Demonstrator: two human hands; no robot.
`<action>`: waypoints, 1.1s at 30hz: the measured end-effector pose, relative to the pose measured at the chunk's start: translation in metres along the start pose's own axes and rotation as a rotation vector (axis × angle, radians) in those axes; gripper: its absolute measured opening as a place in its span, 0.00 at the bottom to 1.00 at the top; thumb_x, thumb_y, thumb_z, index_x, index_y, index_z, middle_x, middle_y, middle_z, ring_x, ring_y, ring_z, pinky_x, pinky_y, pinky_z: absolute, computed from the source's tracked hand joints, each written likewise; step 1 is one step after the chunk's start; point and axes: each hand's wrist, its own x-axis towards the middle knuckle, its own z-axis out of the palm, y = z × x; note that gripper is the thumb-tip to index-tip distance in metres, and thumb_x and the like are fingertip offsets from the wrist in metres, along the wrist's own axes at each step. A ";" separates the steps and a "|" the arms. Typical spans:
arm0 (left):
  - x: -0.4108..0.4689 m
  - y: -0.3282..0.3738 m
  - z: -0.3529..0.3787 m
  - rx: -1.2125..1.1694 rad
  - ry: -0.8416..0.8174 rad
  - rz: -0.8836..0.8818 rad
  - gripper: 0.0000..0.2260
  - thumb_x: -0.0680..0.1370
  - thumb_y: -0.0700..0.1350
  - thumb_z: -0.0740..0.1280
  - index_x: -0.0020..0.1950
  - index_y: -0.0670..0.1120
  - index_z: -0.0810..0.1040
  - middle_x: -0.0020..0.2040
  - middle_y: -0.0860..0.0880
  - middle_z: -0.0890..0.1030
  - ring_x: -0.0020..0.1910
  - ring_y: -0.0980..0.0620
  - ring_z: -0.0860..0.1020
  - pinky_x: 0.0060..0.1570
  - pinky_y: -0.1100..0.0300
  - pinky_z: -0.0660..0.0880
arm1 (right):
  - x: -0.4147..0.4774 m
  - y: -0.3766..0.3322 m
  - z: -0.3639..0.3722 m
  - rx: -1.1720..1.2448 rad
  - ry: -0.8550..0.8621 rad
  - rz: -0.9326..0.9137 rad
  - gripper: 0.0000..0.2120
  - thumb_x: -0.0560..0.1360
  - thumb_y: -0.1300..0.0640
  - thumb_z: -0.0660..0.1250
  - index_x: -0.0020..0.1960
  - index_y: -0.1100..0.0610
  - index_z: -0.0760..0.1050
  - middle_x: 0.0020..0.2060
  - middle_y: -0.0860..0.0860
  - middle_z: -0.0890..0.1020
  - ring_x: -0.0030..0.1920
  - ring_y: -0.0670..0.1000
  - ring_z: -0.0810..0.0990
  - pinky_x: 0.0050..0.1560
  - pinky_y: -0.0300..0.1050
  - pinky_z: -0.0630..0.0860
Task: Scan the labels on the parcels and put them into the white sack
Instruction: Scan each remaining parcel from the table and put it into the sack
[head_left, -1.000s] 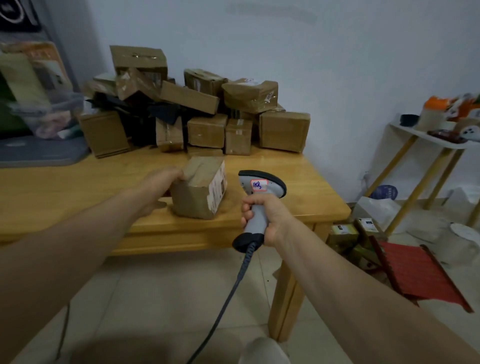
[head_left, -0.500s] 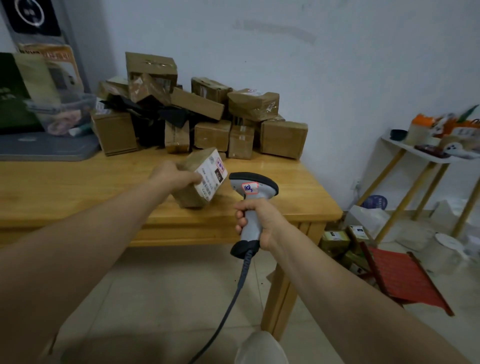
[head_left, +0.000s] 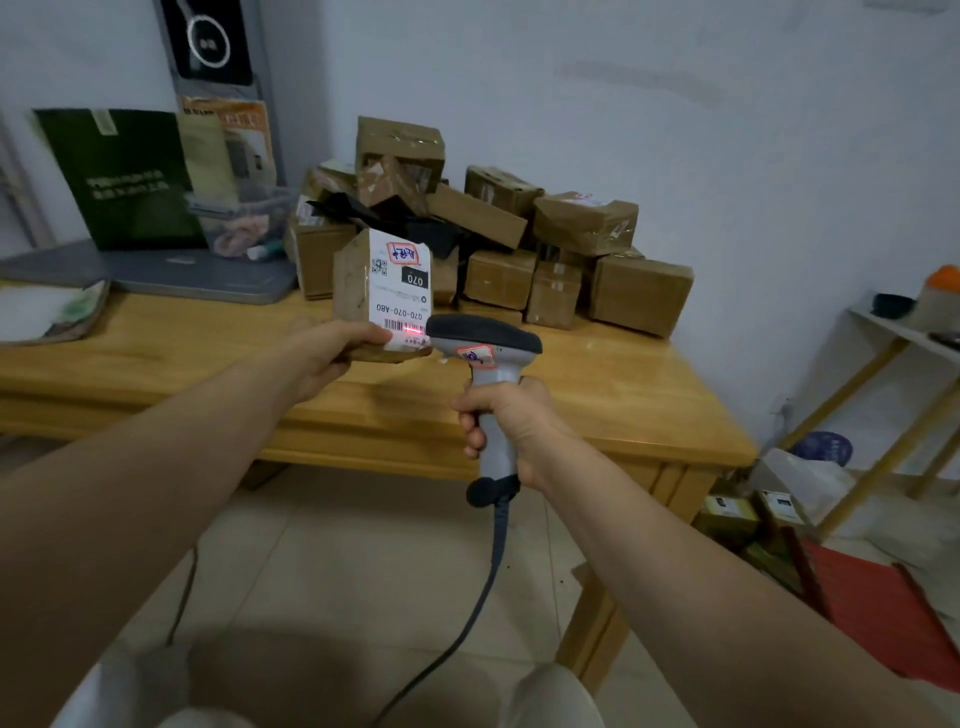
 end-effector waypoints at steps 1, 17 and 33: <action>0.000 0.000 -0.004 -0.009 0.012 0.004 0.28 0.68 0.38 0.75 0.67 0.41 0.71 0.57 0.46 0.81 0.51 0.54 0.79 0.46 0.63 0.73 | -0.001 -0.001 0.003 -0.020 -0.005 -0.003 0.07 0.71 0.67 0.70 0.39 0.61 0.72 0.22 0.52 0.75 0.20 0.48 0.70 0.25 0.40 0.72; -0.010 -0.002 -0.051 -0.071 0.090 0.050 0.27 0.67 0.37 0.75 0.64 0.41 0.72 0.55 0.46 0.81 0.48 0.55 0.79 0.33 0.67 0.74 | -0.006 -0.011 0.044 -0.128 -0.085 0.001 0.08 0.71 0.66 0.70 0.36 0.61 0.72 0.23 0.52 0.75 0.20 0.48 0.70 0.26 0.40 0.73; -0.045 -0.027 -0.145 -0.134 0.290 -0.012 0.24 0.68 0.39 0.75 0.61 0.42 0.71 0.48 0.48 0.81 0.46 0.54 0.79 0.44 0.62 0.77 | -0.003 0.014 0.120 0.067 -0.282 0.161 0.06 0.71 0.67 0.70 0.42 0.60 0.74 0.24 0.52 0.75 0.20 0.47 0.70 0.25 0.38 0.73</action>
